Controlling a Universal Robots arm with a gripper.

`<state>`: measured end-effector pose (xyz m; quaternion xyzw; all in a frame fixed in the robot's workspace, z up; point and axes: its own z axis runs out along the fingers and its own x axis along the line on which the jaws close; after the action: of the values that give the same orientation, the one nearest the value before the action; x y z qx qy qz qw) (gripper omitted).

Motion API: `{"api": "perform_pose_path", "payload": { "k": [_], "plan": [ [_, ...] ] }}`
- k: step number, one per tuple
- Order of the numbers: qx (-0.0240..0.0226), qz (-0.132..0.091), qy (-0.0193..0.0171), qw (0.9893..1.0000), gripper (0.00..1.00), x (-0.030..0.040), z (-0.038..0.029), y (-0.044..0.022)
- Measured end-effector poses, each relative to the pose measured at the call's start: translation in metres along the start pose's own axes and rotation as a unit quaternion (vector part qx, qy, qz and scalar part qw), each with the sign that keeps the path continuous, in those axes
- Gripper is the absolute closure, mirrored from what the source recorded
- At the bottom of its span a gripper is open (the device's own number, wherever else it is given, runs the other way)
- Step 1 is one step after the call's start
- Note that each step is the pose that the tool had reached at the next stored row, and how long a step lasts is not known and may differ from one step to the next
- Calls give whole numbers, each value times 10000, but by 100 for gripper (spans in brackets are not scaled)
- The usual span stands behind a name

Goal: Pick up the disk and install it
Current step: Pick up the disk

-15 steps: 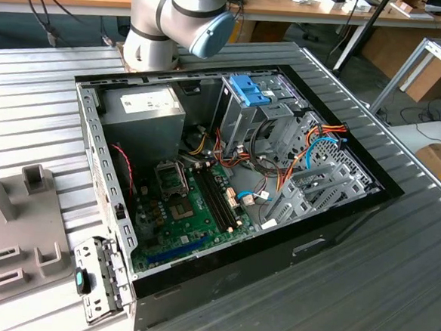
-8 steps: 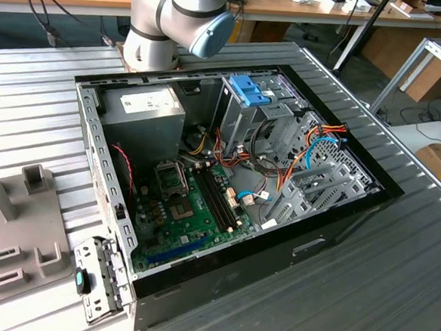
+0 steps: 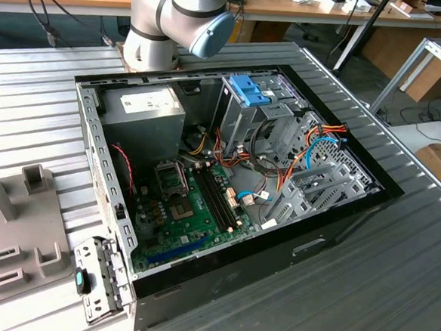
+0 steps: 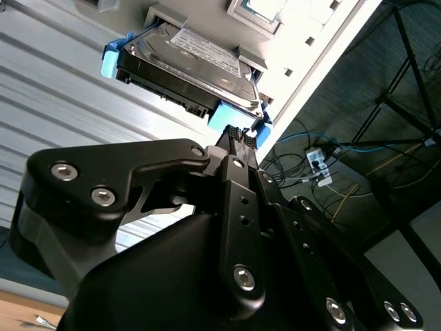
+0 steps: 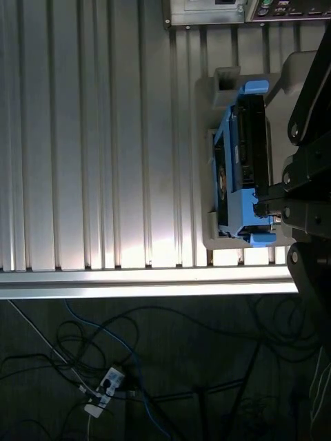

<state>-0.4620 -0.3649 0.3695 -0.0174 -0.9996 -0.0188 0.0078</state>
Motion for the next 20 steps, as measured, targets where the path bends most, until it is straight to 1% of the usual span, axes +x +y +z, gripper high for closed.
{"api": "perform_pose_path", "payload": {
  "k": [5, 6, 8, 10, 11, 12, 14, 15, 20],
  "plan": [
    [1, -34, 1, 10000, 89, 0, 0, 1],
    [2, -72, 3, 10000, 89, 1, 0, 0],
    [4, -262, 9, 9997, 89, 1, 1, 0],
    [8, -508, 19, 9987, 89, 1, 0, 0],
    [10, -628, 23, 9980, 89, 1, 0, 0],
    [13, -774, 29, 9970, 89, 1, 0, 0],
    [16, -946, 35, 9955, 89, 1, 0, 0],
    [16, -1004, 37, 9949, 89, 1, 0, 0],
    [17, -1015, 38, 9948, 89, 1, 0, 0]
  ]
}}
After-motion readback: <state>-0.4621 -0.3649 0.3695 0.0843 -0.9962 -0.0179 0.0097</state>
